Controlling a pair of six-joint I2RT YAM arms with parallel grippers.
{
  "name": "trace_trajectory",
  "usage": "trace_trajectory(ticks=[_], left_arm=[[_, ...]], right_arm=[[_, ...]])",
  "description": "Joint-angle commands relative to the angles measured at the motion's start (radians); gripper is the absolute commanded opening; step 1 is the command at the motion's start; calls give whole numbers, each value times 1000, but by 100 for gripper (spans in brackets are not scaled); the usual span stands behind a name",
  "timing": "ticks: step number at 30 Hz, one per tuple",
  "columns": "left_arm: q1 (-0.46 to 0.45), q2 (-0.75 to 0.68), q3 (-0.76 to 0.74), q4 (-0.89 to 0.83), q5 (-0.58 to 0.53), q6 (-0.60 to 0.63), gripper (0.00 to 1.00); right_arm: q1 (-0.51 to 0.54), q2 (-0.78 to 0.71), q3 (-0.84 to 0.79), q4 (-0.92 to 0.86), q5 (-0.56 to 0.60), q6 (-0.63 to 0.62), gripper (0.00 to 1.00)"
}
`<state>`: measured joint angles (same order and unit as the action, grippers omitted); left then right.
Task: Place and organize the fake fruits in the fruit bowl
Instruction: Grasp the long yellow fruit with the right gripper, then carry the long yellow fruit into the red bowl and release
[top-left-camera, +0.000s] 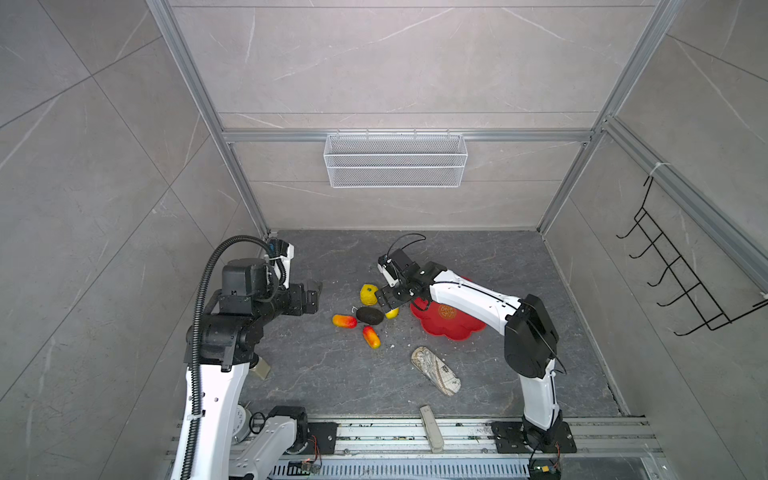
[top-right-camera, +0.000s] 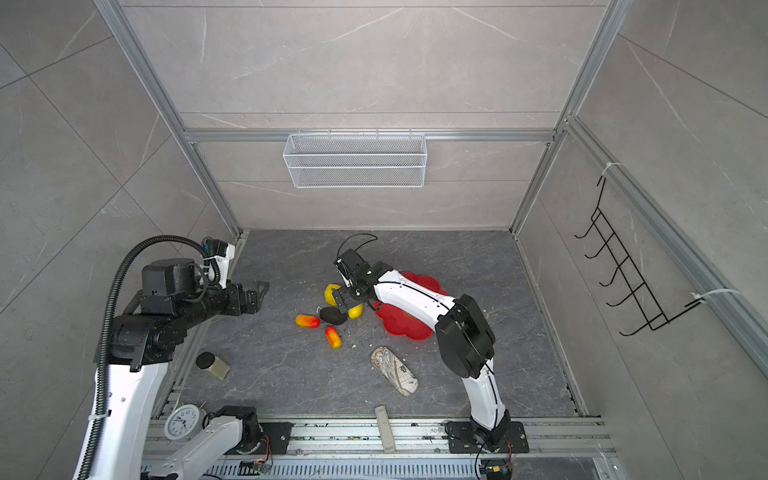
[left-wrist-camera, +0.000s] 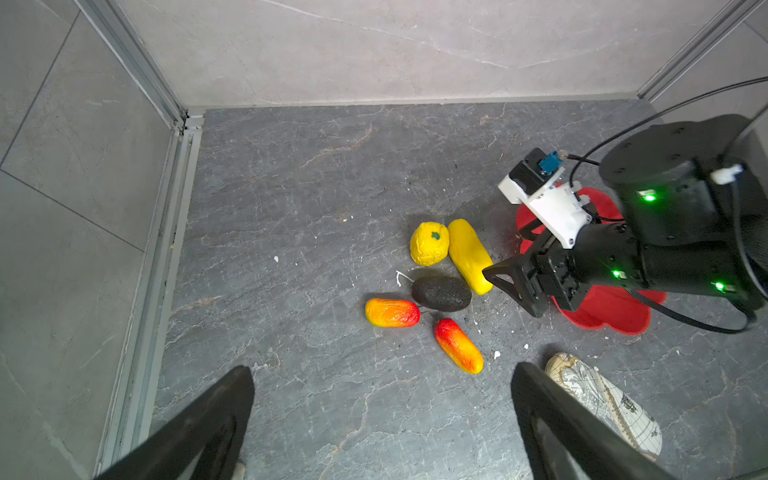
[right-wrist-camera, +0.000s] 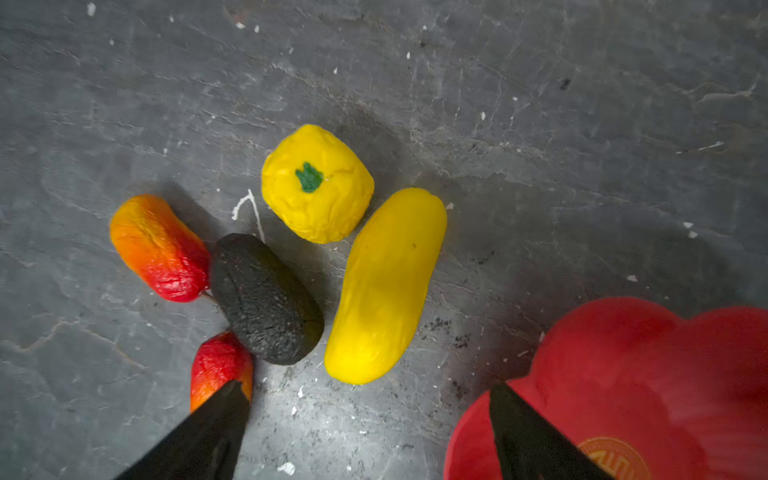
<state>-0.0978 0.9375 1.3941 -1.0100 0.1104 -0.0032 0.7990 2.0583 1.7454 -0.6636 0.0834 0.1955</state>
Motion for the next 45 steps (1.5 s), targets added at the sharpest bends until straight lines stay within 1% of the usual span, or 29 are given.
trace_trajectory(ticks=[1, 3, 9, 13, 19, 23, 26, 28, 29, 30, 32, 36, 37, 41, 45], left_arm=[[1, -10, -13, -10, -4, 29, 100], [1, -12, -27, -4, -15, 28, 100], [1, -28, -65, 1, -46, 17, 100], [1, -35, -78, -10, -60, 14, 100], [1, -51, -78, -21, -68, 16, 100], [1, -54, -76, -24, -63, 16, 100], [1, -64, -82, -27, -65, 15, 100], [1, -76, -96, -22, -72, 14, 100], [1, -80, -99, -21, -77, 14, 100], [2, -81, -101, -21, -81, 11, 100], [1, -74, -101, -21, -84, 10, 100], [1, -60, -101, -5, -71, 1, 100], [1, -57, -102, 0, -66, -2, 100], [1, -51, -120, 20, -58, -6, 100], [1, -28, -130, 37, -57, -6, 100]], right_arm=[[-5, 54, 57, -17, 40, 30, 89], [-4, 93, 93, -20, 47, 30, 86], [-5, 222, 219, -31, 45, 25, 82], [-8, 311, 318, -85, 84, 42, 75], [-8, 342, 334, -92, 108, 55, 71], [-8, 329, 289, -70, 102, 65, 61], [-7, 307, 247, -53, 102, 71, 45], [-8, 278, 227, -62, 102, 72, 37], [-8, 254, 213, -61, 102, 71, 35], [-8, 218, 191, -52, 106, 67, 35], [-8, 145, 161, -46, 123, 53, 30], [-15, -16, 112, -53, 155, 7, 16], [-21, -59, 96, -57, 166, -1, 13], [-62, -228, -21, -49, 184, -17, 11], [-144, -365, -158, -44, 188, -15, 9]])
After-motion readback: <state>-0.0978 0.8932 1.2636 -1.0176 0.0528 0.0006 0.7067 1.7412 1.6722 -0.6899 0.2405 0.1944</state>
